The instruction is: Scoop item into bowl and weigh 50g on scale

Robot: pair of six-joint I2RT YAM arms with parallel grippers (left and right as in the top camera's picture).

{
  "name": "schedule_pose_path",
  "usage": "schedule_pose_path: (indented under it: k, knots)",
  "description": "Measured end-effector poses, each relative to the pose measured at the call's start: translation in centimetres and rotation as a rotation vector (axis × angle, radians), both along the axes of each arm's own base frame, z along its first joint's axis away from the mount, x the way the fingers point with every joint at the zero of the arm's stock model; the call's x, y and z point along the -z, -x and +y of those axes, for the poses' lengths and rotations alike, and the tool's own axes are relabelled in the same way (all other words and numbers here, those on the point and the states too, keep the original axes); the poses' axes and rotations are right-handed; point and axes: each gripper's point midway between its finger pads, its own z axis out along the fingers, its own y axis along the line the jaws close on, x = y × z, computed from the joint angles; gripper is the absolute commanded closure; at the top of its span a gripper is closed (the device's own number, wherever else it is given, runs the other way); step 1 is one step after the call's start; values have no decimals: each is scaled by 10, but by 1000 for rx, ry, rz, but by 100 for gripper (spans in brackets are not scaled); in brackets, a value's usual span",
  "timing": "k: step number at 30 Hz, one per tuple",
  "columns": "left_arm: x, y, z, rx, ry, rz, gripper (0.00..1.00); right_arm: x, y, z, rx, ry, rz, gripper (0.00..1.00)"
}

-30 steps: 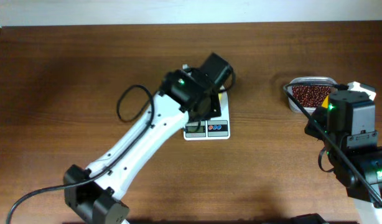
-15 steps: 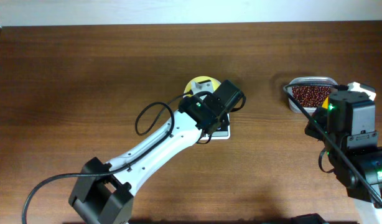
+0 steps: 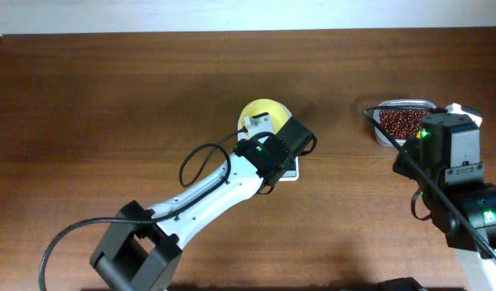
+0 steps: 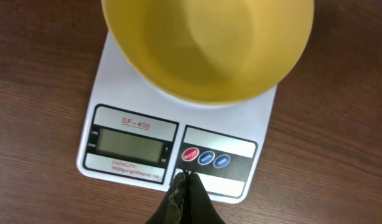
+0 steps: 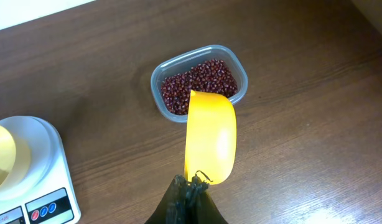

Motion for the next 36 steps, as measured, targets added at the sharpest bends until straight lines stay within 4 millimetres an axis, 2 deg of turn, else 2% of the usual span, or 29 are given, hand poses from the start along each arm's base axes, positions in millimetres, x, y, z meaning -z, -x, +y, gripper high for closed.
schedule_pose_path:
  k: [5, 9, 12, 17, 25, 36]
  knots:
    - [3, 1, -11, 20, 10, -13, 100, 0, 0, 0, -1, 1, 1, 96]
    - [31, 9, -21, 39, -31, 32, 100, 1, 1, 0, -1, 2, 8, 96]
    - [41, 10, -20, 26, -44, 48, 100, 1, 2, 0, -1, 3, 9, 96]
    - [42, 10, -19, 22, -50, 47, 100, 1, 2, 0, -1, 3, 11, 96]
    - [54, 12, -2, -88, -77, 39, 100, 2, 2, 0, -1, 3, 11, 96]
    - [61, 4, -8, -121, -47, 13, 100, 2, 3, 0, 1, 1, 14, 96]
